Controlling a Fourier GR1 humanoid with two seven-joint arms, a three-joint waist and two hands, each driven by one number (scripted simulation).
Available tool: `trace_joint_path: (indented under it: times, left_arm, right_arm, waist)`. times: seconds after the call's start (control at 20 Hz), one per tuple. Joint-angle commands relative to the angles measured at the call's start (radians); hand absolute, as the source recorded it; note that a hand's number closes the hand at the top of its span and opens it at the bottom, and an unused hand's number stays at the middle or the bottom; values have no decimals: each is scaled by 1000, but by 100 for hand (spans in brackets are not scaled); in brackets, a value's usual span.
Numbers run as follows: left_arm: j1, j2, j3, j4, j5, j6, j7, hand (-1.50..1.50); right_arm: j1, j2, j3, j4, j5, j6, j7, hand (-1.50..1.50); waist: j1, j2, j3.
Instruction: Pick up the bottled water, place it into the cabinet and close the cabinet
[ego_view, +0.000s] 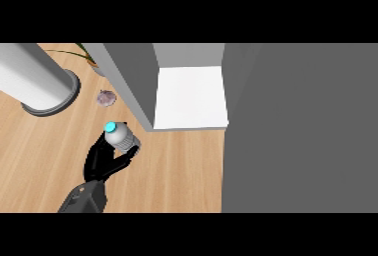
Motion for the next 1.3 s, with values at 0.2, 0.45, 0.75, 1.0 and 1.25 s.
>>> trace_joint_path:
  times: [0.2, 0.45, 0.75, 1.0, 1.25]
  left_arm:
    - [-69, -13, 54, 115, 66, -137, -51, 150]
    - [-60, -12, 32, 134, 26, -132, -152, 150]
    - [21, 135, 71, 117, 60, -255, -173, 150]
    - [52, 89, 18, 10, 13, -161, -213, 150]
    - [32, 55, -22, -127, 37, -147, -39, 150]
  right_arm:
    - [111, -31, -66, -205, -167, -7, 45, -150]
    - [51, 13, -36, -177, -107, -68, 53, -150]
    - [86, -3, -52, -222, -133, -74, 45, -150]
    - [104, -21, -89, -162, -167, -29, 29, -150]
    - [103, -25, -111, -157, -164, -20, 18, -150]
  waist:
    - [-5, -2, 0]
    - [15, -3, 2]
    - [21, -4, 1]
    - [26, -8, 3]
    - [28, -11, 4]
